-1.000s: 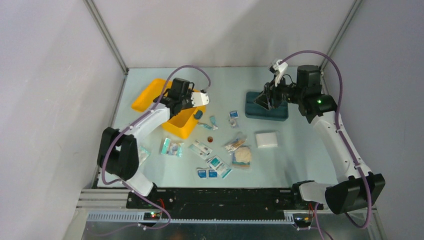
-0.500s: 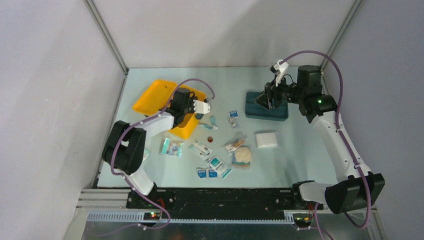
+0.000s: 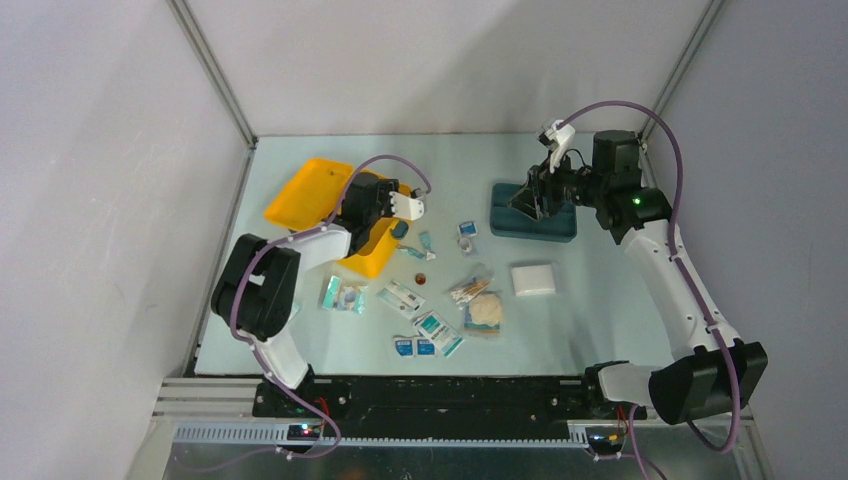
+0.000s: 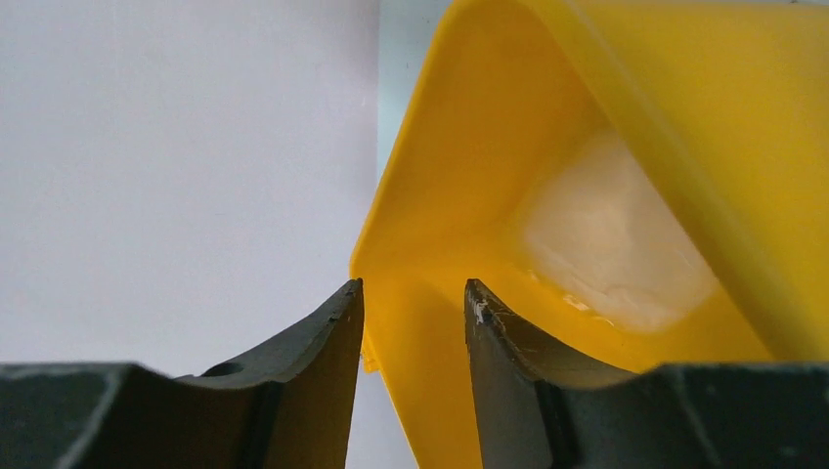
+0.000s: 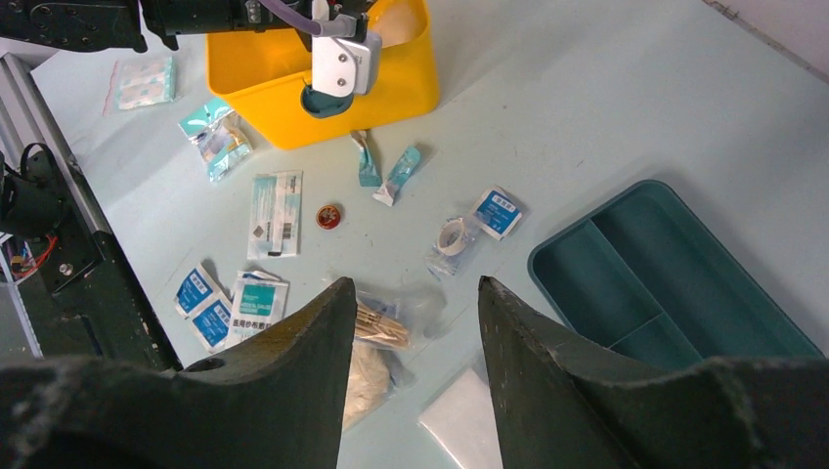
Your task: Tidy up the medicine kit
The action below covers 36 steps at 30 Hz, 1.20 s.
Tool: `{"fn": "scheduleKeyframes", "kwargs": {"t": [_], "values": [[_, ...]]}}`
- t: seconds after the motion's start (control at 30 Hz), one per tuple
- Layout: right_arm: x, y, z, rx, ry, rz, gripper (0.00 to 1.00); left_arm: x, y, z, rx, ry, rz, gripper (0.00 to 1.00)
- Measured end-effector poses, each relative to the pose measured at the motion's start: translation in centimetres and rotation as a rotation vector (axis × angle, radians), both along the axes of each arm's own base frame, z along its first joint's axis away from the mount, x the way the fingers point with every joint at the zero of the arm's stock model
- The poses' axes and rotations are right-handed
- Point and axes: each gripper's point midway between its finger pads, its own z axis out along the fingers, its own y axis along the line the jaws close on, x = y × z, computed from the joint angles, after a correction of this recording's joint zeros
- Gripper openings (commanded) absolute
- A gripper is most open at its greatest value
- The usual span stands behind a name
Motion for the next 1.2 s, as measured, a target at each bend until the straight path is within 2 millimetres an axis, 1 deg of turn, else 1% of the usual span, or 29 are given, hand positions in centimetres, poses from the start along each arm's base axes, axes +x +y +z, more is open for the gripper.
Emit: {"fn": "scheduleKeyframes", "kwargs": {"t": [0.17,0.3,0.33,0.37,0.4,0.43,0.47,0.5,0.57,0.6,0.67,0.73,0.77,0.83,0.9,1.0,1.13,1.2], "values": [[0.0,0.0,0.0,0.000,0.001,0.000,0.56,0.1,0.3,0.3,-0.012,-0.006,0.011,0.54],[-0.1,0.1,-0.5,-0.016,0.003,0.020,0.59,-1.0,1.2,0.7,-0.031,0.008,0.035,0.65],[-0.2,0.2,-0.8,-0.027,0.002,0.032,0.59,-1.4,1.5,1.1,-0.046,0.006,0.045,0.69],[-0.3,0.5,-1.3,-0.044,0.005,0.050,0.59,-1.8,1.8,1.7,-0.066,0.000,0.059,0.72],[-0.5,0.8,-1.8,-0.057,0.011,0.068,0.60,-2.2,2.2,2.6,-0.094,-0.012,0.078,0.75],[-0.8,1.3,-2.5,-0.078,0.017,0.098,0.60,-2.5,2.6,3.6,-0.120,-0.027,0.096,0.77],[-1.2,1.9,-3.4,-0.104,0.029,0.128,0.60,-2.8,2.9,4.7,-0.151,-0.043,0.117,0.79],[-1.8,2.7,-4.5,-0.137,0.039,0.167,0.60,-3.3,3.3,6.3,-0.207,-0.064,0.144,0.80],[-3.0,4.2,-7.3,-0.217,0.062,0.245,0.60,-4.5,4.0,9.5,-0.315,-0.109,0.187,0.81],[-3.9,4.9,-9.3,-0.271,0.077,0.290,0.60,-5.2,4.3,10.8,-0.369,-0.115,0.206,0.81],[-6.6,6.1,-13.9,-0.403,0.123,0.399,0.58,-6.7,4.6,13.0,-0.491,-0.101,0.243,0.82],[-9.1,6.3,-18.0,-0.525,0.164,0.489,0.57,-7.9,4.4,14.6,-0.609,-0.062,0.256,0.82],[-10.4,6.2,-19.7,-0.579,0.184,0.533,0.57,-8.6,4.2,15.0,-0.666,-0.035,0.262,0.82],[-13.1,5.5,-22.5,-0.681,0.211,0.612,0.57,-10.4,3.9,15.0,-0.774,0.043,0.273,0.82],[-14.7,5.1,-23.8,-0.748,0.204,0.658,0.57,-11.9,3.6,14.4,-0.843,0.122,0.288,0.82],[-15.9,5.3,-24.8,-0.831,0.127,0.683,0.57,-13.5,3.3,13.1,-0.922,0.235,0.320,0.82],[-16.7,6.6,-25.8,-0.915,0.003,0.683,0.57,-14.1,4.0,11.9,-0.963,0.298,0.379,0.82],[-16.9,7.2,-25.9,-0.934,-0.039,0.670,0.58,-14.3,4.2,11.6,-0.976,0.312,0.396,0.82]]}}
